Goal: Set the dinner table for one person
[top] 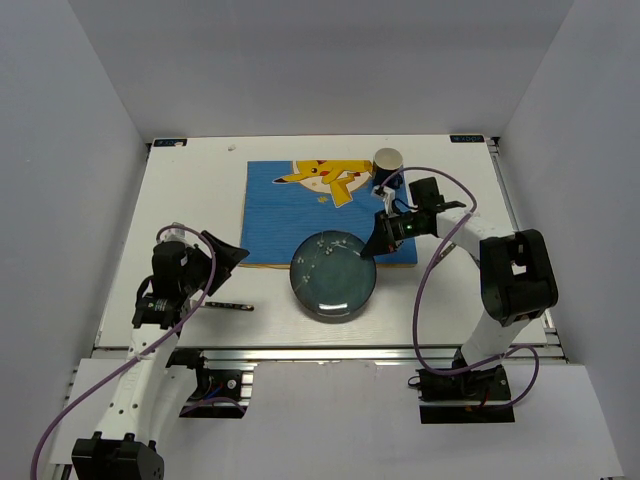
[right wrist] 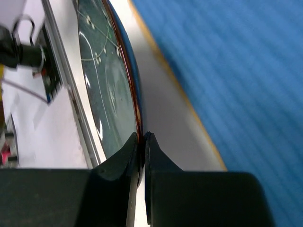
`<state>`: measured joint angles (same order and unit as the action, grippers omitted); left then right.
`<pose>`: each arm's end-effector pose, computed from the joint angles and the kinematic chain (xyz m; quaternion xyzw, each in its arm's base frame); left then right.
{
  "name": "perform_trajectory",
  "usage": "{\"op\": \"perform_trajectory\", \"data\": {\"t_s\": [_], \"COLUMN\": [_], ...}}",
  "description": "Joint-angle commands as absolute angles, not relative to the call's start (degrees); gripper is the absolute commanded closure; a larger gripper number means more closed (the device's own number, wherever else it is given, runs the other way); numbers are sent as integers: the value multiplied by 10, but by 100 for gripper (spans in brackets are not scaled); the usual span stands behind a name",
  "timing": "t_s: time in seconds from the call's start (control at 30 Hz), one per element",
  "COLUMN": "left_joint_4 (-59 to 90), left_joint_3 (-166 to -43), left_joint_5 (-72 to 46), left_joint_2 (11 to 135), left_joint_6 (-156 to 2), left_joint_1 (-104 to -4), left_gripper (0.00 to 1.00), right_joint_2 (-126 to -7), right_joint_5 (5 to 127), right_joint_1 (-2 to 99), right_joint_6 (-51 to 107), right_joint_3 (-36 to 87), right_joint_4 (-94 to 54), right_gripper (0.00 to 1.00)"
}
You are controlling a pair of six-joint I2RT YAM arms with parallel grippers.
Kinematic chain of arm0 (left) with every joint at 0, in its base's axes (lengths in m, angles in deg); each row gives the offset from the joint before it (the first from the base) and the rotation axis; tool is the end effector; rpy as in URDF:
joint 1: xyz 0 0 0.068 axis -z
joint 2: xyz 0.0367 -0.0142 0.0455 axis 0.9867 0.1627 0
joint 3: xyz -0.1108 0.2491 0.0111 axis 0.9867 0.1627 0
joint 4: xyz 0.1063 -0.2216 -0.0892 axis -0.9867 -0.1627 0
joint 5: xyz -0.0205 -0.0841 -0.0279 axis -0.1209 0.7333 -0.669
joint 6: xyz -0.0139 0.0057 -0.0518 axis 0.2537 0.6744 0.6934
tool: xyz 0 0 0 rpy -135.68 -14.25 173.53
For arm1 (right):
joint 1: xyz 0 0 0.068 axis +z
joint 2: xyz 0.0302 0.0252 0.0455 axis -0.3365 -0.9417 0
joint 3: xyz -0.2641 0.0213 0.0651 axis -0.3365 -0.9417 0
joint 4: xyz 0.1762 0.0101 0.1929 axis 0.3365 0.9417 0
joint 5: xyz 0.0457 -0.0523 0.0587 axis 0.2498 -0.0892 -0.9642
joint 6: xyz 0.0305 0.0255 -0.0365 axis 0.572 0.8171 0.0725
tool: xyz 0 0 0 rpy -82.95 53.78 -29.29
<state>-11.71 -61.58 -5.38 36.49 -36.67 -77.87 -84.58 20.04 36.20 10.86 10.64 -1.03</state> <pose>0.1545 -0.0171 0.2370 -0.3041 0.8253 -0.3177 0.3543 0.3195 0.1250 0.1915 -0.3223 0.8022 0.4494 0.2250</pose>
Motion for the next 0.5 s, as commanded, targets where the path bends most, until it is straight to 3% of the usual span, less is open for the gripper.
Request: {"op": "perform_trajectory", "data": {"t_s": [0.0,0.2,0.47], "left_joint_4": [-100,-90,-66], "left_joint_3": [-620,-622,-621], "left_joint_5": [-45,-40,-36], "left_joint_2": [364,384,402], "left_joint_6": [-363,-361,-353], "left_joint_1": [-778,-778,-778], "left_gripper": [7,7,7], "right_joint_2": [-816,-850,-915], "right_joint_5": [127,158,245], "right_joint_1": [356,338,314], "right_joint_6": [267,412,501], "right_joint_3": [129,152,208], "right_joint_4": [-145,-282,-336], "right_gripper": [100,100,100]}}
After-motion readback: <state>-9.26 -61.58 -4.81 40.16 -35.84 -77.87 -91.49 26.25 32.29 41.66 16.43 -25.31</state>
